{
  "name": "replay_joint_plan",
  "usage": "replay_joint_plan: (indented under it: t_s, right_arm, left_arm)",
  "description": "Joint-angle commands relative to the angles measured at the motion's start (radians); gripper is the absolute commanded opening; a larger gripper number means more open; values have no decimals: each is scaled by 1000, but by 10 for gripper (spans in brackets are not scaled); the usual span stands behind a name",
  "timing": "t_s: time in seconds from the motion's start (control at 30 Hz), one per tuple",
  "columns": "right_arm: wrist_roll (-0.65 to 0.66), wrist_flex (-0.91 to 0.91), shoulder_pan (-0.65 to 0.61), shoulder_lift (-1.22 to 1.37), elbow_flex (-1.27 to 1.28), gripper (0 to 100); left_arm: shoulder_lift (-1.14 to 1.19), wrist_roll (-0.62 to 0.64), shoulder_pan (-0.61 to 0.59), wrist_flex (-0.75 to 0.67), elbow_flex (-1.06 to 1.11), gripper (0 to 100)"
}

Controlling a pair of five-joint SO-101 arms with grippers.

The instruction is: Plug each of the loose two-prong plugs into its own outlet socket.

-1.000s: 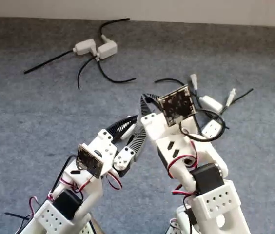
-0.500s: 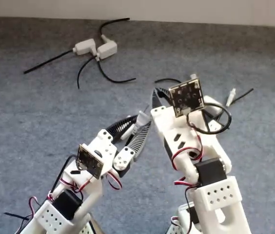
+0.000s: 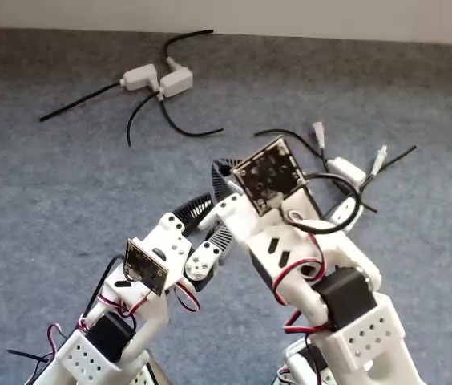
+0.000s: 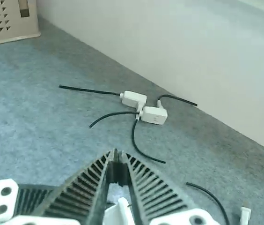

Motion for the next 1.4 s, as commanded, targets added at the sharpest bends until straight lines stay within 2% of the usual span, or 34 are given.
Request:
replay_joint_plan:
  t_s: [0.0, 0.3, 0.6, 0.8, 1.07, 1.17, 1.27, 1.37]
  right_arm:
    - [17, -44, 22, -30, 91, 8]
    - [17, -257, 216, -30, 363, 8]
    - [18, -249, 219, -31, 289, 8]
    - [18, -91, 217, -31, 10, 8]
    - [17, 237, 242, -31, -360, 8]
    - [17, 332, 325, -31, -377, 8]
    - [12, 386, 453, -31, -349, 8]
    - [11, 418, 550, -31, -294, 8]
  left_arm:
    - [1, 3, 2, -5, 16, 6]
    - [1, 3, 2, -5, 16, 6]
    - [1, 3, 2, -5, 16, 6]
    - [1, 3, 2, -5, 16, 6]
    - [10, 8, -18, 2, 16, 6]
    - [10, 17, -73, 78, -24, 6]
    - [12, 77, -147, 221, -113, 6]
    - [12, 43, -193, 384, -228, 7]
